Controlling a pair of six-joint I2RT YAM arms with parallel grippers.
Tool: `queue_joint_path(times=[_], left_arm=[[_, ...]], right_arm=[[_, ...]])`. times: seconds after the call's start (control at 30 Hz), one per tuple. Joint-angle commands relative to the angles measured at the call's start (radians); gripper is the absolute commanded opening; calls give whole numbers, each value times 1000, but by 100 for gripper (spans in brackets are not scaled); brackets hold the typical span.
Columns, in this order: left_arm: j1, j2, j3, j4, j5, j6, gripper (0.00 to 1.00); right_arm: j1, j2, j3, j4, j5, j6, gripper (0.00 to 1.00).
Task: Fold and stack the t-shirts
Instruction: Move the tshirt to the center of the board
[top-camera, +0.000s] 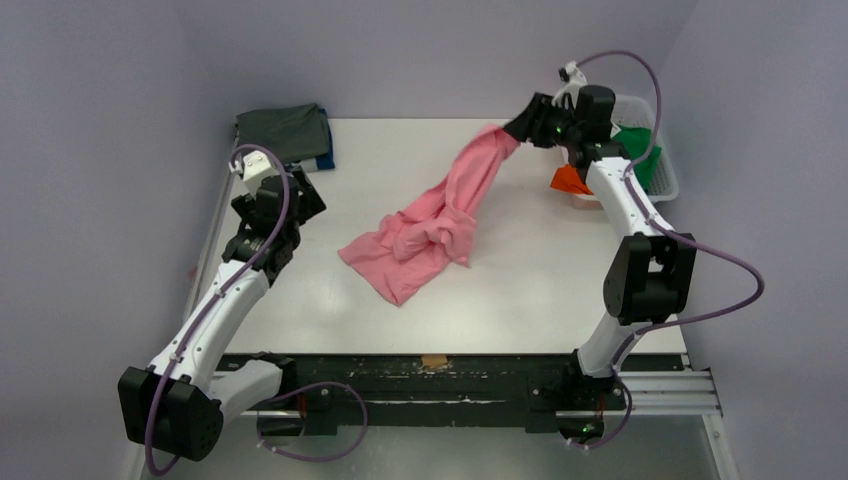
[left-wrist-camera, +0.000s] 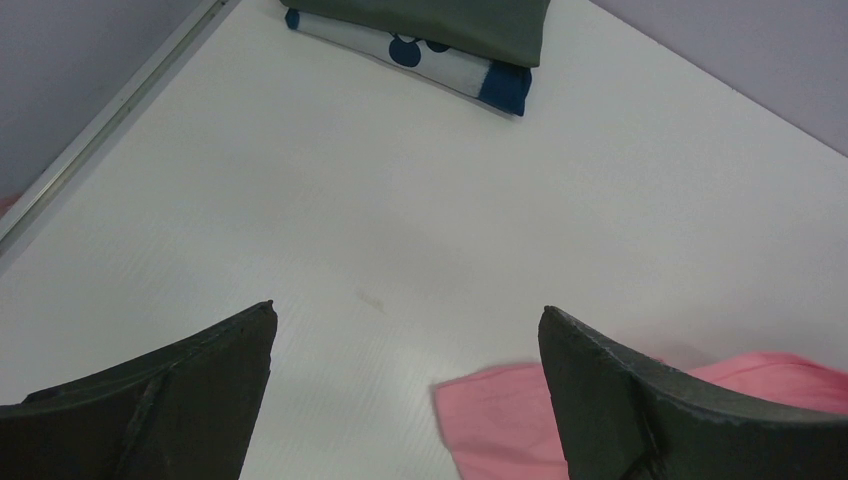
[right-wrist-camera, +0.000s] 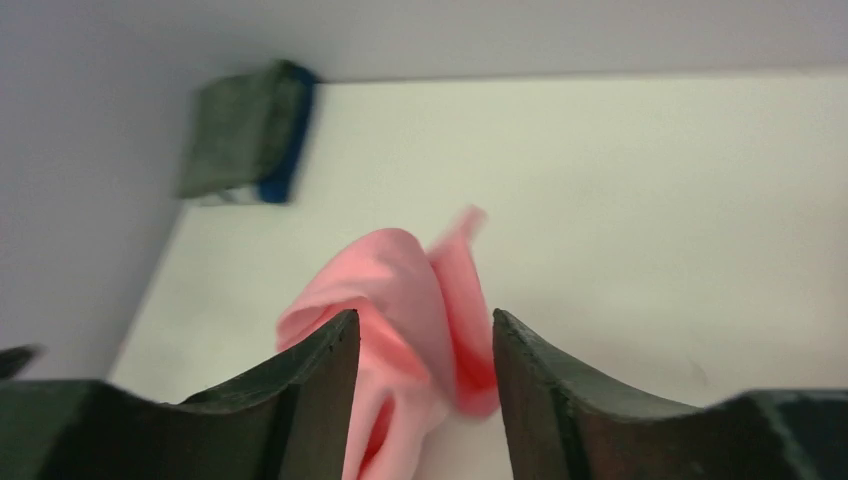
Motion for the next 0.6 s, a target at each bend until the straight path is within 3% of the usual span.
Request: queue_joint_path(times=[0.0, 0.03, 0.1, 0.33, 0.57], left_arm=[[10, 13, -4, -30, 27, -45, 100], [9, 25, -1, -34, 49, -45, 100], [8, 57, 4, -56, 98, -58, 100], [9, 196, -4, -111, 371, -98, 100], [8, 297, -47, -100, 473, -147, 99]], right_arm=[[-94, 26, -174, -57, 368, -37, 62], [-93, 21, -178, -94, 432, -69, 77], [-74, 2, -199, -124, 493, -102, 82], [82, -59, -348, -206, 582, -138, 84], [283, -56, -453, -304, 419, -187, 81]])
